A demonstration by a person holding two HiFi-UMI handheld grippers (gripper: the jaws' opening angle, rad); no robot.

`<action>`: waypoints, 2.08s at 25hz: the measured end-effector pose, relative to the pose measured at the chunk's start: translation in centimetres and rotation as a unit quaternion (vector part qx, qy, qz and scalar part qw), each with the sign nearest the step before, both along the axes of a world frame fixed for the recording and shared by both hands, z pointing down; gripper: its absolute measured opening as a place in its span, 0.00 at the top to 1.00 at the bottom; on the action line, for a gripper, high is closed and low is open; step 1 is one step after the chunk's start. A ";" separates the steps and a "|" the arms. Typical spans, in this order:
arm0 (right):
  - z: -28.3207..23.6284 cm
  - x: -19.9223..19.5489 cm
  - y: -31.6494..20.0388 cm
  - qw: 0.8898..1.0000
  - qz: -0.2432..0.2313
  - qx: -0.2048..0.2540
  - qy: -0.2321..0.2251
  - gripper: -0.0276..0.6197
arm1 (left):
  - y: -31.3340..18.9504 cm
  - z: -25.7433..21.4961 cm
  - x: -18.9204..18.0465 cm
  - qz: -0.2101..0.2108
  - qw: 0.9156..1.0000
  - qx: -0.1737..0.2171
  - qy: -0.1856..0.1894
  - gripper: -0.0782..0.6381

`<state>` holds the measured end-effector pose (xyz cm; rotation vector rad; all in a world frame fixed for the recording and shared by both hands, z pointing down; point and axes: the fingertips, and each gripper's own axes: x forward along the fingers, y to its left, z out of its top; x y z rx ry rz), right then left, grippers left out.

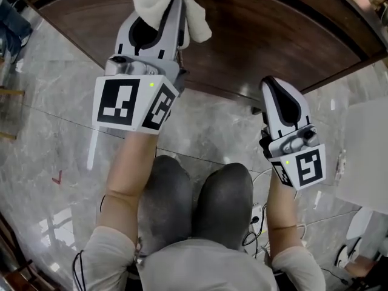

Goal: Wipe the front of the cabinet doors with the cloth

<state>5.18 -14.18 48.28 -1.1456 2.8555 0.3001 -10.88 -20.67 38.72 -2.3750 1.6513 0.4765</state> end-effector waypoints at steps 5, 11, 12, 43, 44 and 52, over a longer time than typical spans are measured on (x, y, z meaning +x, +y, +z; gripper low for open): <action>-0.3 0.5 -0.7 1.000 0.005 0.012 -0.004 0.89 | -0.9 0.4 1.7 0.031 1.000 -0.005 0.001 0.81; 0.9 2.5 -1.4 1.000 0.020 0.010 -0.007 0.89 | -1.2 1.3 4.3 0.050 0.999 -0.003 -0.011 0.81; 1.2 2.9 -1.5 1.000 0.022 0.008 -0.009 0.89 | -1.2 1.4 4.8 0.050 0.999 -0.002 -0.018 0.81; 1.3 11.8 -1.9 0.995 0.094 0.009 -0.002 0.89 | -0.2 2.0 17.2 0.152 0.988 0.010 -0.017 0.81; 1.2 12.2 -1.9 0.995 0.097 0.010 -0.005 0.89 | -0.1 1.9 17.8 0.156 0.987 0.011 -0.021 0.81; 0.8 14.6 -1.5 0.992 0.120 0.016 -0.033 0.89 | 0.4 1.8 22.3 0.193 0.980 0.008 -0.047 0.81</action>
